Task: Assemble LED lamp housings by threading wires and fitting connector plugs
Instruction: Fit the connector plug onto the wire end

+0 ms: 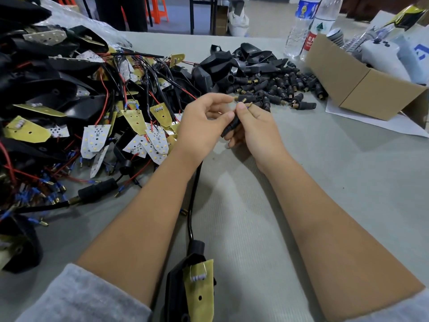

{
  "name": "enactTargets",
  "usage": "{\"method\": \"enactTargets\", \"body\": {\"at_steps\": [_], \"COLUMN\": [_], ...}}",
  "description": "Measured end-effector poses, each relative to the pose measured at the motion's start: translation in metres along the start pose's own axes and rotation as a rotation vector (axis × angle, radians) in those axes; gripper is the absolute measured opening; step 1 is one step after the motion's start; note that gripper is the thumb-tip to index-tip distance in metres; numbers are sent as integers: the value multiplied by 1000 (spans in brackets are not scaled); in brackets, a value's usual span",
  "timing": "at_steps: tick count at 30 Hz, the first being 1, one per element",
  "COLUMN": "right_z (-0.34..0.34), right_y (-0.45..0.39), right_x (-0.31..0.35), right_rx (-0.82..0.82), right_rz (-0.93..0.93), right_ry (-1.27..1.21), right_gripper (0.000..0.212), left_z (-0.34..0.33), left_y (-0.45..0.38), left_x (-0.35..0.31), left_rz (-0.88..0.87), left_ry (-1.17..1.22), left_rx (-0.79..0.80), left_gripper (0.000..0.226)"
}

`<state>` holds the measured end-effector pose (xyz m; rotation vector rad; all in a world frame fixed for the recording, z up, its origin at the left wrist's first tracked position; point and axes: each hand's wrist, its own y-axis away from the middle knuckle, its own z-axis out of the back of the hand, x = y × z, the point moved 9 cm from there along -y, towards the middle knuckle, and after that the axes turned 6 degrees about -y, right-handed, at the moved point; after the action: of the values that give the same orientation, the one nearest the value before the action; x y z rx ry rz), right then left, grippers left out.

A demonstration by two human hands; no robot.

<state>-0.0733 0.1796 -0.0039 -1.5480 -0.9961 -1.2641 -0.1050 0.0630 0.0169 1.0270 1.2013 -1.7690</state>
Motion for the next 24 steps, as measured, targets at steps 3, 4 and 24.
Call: {"method": "enactTargets", "body": {"at_steps": [3, 4, 24], "right_z": [0, -1, 16], "right_y": [0, 0, -10], "right_x": [1, 0, -14], "right_rx": [5, 15, -81], "right_rz": [-10, -16, -136], "right_ry": [3, -1, -453], "right_gripper": [33, 35, 42], "left_z": [1, 1, 23], "left_y": [-2, -3, -2], "left_x": [7, 9, 14], "left_rz": [53, 66, 163], "left_ry": [9, -21, 152], "left_rx": [14, 6, -132], "left_gripper": [22, 21, 11]}}
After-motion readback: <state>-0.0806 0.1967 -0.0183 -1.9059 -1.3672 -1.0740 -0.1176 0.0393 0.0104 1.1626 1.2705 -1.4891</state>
